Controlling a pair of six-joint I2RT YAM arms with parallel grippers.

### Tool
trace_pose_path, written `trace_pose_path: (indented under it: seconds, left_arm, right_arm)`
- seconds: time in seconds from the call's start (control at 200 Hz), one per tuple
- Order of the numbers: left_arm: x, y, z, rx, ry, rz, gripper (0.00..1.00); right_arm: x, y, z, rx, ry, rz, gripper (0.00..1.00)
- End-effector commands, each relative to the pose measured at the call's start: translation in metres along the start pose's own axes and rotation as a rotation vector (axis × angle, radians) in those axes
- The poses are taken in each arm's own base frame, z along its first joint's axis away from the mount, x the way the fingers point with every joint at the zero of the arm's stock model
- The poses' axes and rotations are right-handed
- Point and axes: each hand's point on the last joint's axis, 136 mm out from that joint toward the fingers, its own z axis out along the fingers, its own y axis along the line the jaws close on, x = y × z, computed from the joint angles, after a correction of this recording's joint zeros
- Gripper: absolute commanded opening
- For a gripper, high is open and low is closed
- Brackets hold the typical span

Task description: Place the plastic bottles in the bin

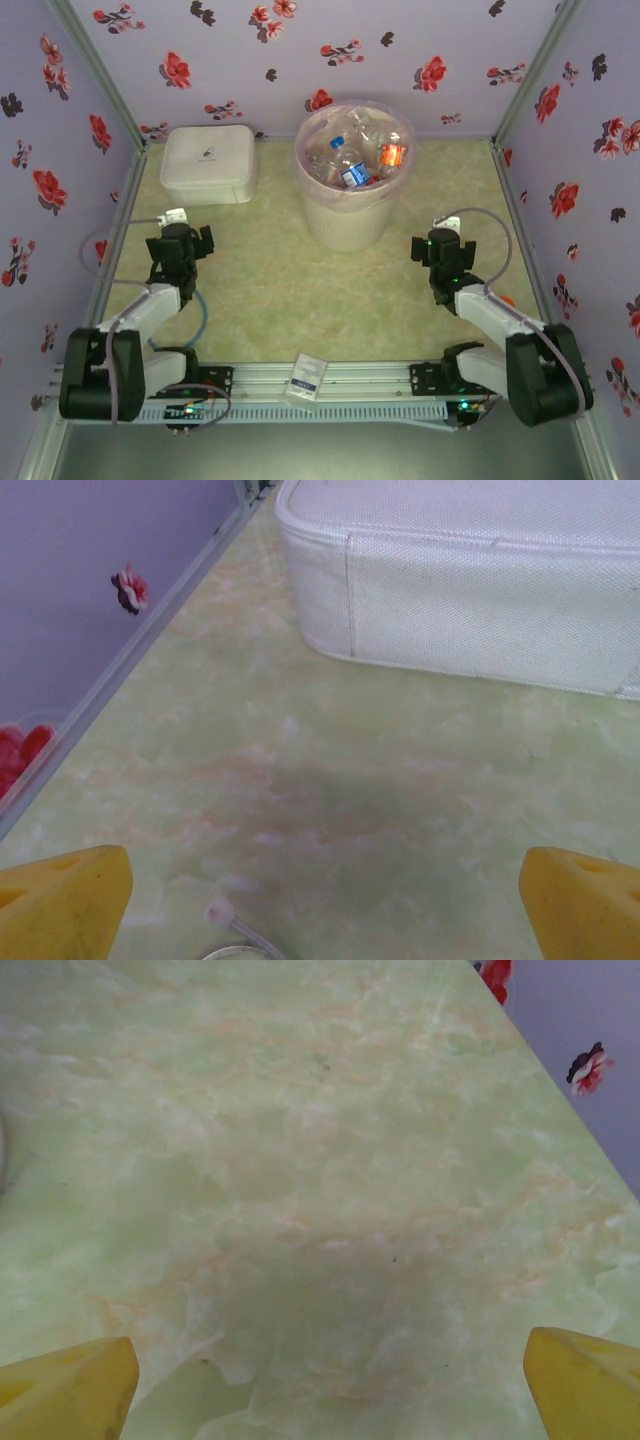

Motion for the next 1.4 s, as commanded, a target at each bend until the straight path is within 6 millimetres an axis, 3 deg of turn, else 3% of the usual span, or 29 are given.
trace_pose_path:
  seconds: [0.0, 0.165, 0.29, 0.47, 0.51, 0.575, 0.695, 1.395]
  left_arm:
    - [-0.024, 0.002, 0.014, -0.01, -0.144, 0.002, 1.0]
    - [-0.024, -0.014, 0.033, 0.057, -0.152, 0.01, 1.0]
    - [-0.013, -0.023, 0.048, 0.094, -0.12, 0.019, 1.0]
    - [-0.005, -0.022, 0.048, 0.106, -0.154, 0.006, 1.0]
    - [-0.005, -0.023, 0.047, 0.107, -0.143, 0.01, 1.0]
    - [-0.004, -0.023, 0.048, 0.107, -0.143, 0.01, 1.0]
    - [-0.005, -0.023, 0.048, 0.105, -0.149, 0.007, 1.0]
    - [-0.004, -0.022, 0.048, 0.104, -0.145, 0.009, 1.0]
  right_arm:
    - [-0.037, -0.005, 0.007, 0.036, -0.19, 0.085, 0.99]
    - [-0.046, -0.006, 0.023, 0.056, -0.235, 0.076, 0.99]
    - [-0.05, -0.004, 0.036, 0.074, -0.253, 0.026, 0.99]
    - [-0.04, -0.019, 0.043, 0.052, -0.276, 0.126, 0.99]
    - [-0.029, -0.021, 0.049, 0.019, -0.257, 0.158, 1.0]
    - [-0.034, -0.026, 0.053, 0.041, -0.31, 0.173, 1.0]
    - [-0.03, -0.026, 0.059, 0.054, -0.231, 0.164, 1.0]
    - [-0.031, -0.033, 0.059, 0.091, -0.231, 0.187, 0.99]
